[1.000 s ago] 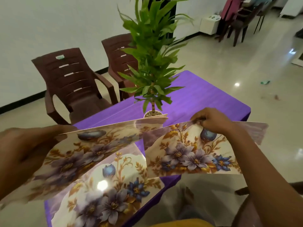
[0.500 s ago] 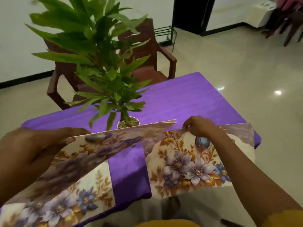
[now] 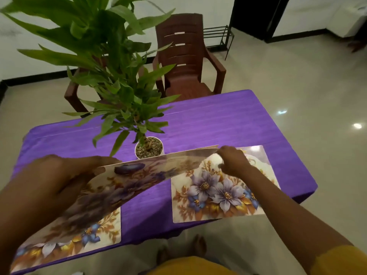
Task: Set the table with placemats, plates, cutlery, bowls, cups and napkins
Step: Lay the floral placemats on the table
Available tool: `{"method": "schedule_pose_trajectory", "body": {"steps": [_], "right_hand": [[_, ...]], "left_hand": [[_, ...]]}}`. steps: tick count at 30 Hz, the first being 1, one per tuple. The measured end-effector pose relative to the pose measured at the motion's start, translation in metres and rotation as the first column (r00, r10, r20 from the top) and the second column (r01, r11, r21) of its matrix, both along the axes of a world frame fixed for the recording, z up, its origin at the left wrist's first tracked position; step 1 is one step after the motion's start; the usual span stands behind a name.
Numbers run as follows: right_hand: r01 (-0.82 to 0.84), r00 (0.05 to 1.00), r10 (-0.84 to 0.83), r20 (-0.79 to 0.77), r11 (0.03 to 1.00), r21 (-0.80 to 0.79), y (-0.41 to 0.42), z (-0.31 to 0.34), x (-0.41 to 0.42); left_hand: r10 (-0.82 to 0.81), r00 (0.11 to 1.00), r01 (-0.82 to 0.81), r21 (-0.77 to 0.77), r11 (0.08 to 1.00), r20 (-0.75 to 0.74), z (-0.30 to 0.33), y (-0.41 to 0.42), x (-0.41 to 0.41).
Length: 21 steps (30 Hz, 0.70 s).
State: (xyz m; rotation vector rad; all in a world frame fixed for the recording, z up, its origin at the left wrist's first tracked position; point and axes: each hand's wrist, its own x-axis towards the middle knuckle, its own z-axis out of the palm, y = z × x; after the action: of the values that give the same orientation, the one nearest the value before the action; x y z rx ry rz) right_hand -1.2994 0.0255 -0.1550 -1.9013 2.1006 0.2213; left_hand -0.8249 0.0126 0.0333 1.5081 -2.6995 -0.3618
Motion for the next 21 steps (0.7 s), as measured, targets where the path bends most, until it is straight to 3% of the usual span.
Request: {"method": "schedule_pose_trajectory", "body": {"steps": [6,12,17,21], "right_hand": [[0.001,1.0,-0.003,0.007,0.969,0.249,0.094,-0.053,0.008],[0.032,0.997,-0.014,-0.079,0.972,0.232,0.115,-0.069,0.0],[-0.157,0.973,0.197,-0.117,0.945,0.286,0.103,-0.069,-0.013],[-0.274,0.947,0.308,-0.087,0.92,0.279,0.095,-0.071,-0.029]], "left_hand": [[-0.143,0.981,0.15,0.046,0.988,-0.132,0.015,0.003,-0.038],[-0.158,0.98,0.167,0.07,0.983,-0.118,0.007,-0.002,-0.058],[-0.102,0.992,0.103,0.0,0.995,-0.08,-0.004,0.005,-0.087],[0.003,0.988,-0.006,-0.021,1.0,-0.152,-0.008,0.019,-0.117]]}}
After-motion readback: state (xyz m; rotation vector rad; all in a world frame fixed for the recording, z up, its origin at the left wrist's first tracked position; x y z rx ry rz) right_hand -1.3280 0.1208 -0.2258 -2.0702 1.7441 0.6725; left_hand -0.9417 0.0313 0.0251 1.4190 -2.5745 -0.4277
